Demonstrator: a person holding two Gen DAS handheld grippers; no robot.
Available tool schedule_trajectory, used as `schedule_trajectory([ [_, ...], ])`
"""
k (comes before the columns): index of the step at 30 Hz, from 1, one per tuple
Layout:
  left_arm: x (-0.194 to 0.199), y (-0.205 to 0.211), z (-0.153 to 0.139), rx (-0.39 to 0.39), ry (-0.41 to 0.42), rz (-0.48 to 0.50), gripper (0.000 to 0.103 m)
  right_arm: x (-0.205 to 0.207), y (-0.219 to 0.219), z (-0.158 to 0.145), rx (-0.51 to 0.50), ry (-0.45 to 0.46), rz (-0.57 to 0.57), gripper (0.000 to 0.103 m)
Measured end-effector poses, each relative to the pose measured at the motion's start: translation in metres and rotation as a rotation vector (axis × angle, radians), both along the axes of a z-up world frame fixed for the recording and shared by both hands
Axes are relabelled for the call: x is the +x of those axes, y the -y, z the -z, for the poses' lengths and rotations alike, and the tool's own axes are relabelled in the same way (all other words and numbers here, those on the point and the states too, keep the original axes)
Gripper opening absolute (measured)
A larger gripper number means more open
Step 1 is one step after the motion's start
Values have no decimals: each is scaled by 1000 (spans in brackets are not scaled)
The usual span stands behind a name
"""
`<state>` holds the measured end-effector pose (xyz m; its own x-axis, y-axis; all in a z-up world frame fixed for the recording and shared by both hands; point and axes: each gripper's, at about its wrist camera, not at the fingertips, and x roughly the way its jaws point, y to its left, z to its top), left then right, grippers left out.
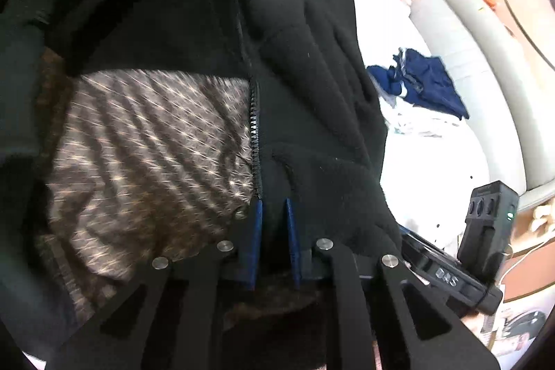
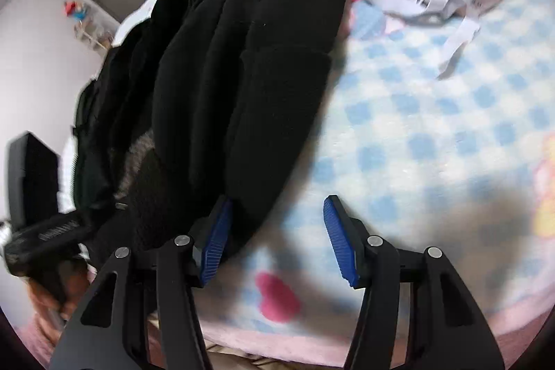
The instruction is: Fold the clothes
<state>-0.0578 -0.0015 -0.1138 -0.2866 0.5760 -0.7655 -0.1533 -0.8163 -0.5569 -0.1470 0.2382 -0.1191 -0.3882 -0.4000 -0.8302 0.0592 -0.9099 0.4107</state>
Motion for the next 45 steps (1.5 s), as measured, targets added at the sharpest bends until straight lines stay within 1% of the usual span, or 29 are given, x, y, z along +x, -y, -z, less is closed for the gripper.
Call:
schedule_trajectory([
  [2,7,14,-8,9,-24,-32,14,1,-3,-5,27,-7,20,56],
  [5,15,41,-20,39,-48,-85,14,-1,-11,-13,28,-21,57,56],
  [7,11,47,-19,56,-35,-91,15,-4,-12,-17,17,-27,55,56],
  [9,-1,59,-14,65,-5,-107,20,-7,-7,-19,-33,-24,27,56],
  [10,-7,60,-8,95,26,-108,23,-8,-4,-20,-56,-24,10,56],
  [12,-19,60,3,151,81,-104,61,-7,9,-24,-87,-29,-48,56],
  [13,-24,58,9,176,106,-99,64,-5,14,-23,-93,-33,-91,56],
  [14,-29,56,15,170,123,-91,64,-3,19,-23,-89,-37,-126,61],
  [15,-32,53,18,138,133,-81,66,-1,27,-22,-61,-38,-141,65],
  [16,-37,42,24,77,143,-64,66,0,33,-21,-37,-38,-150,70],
  [17,-41,33,28,19,150,-49,66,-3,37,-19,-28,-35,-145,70],
  [19,-40,22,28,-40,132,-51,66,-7,42,-17,-9,-30,-130,70],
  [20,-38,19,26,-48,123,-51,66,-9,39,-18,-2,-32,-111,70],
  [21,-38,15,26,-38,118,-39,66,-11,37,-18,6,-34,-92,70],
  [23,-37,5,28,-3,121,0,61,-16,34,-17,24,-32,-65,76],
  [24,-36,2,29,8,116,12,53,-22,35,-15,32,-23,-61,77],
  [25,-36,-2,29,18,112,24,48,-27,36,-13,38,-21,-61,77],
  [26,-36,-5,28,22,106,32,35,-31,38,-11,49,-20,-61,77],
  [27,-37,-7,26,26,101,40,25,-37,40,-10,74,-26,-60,77],
  [30,-34,-16,14,19,61,61,16,-55,42,-9,112,-56,-47,77],
  [33,-25,-25,-3,-29,-12,85,11,-69,34,2,63,-48,-47,79],
  [34,-20,-25,-10,-36,-33,84,11,-73,35,6,44,-36,-58,76],
  [35,-16,-26,-17,-44,-55,82,10,-76,35,10,36,-28,-77,61],
  [36,-12,-26,-24,-51,-77,81,9,-76,35,13,40,-33,-99,51],
  [38,-1,-21,-39,-55,-119,68,9,-73,35,9,39,-63,-118,19],
  [41,22,4,-61,-33,-169,40,8,-60,28,-12,25,-135,-80,12],
  [43,33,18,-63,-37,-161,48,8,-48,20,-26,11,-174,-56,10],
  [44,35,21,-57,-56,-145,50,8,-44,15,-27,11,-171,-42,10],
  [45,37,24,-49,-73,-125,51,8,-43,13,-20,25,-146,-31,10],
])
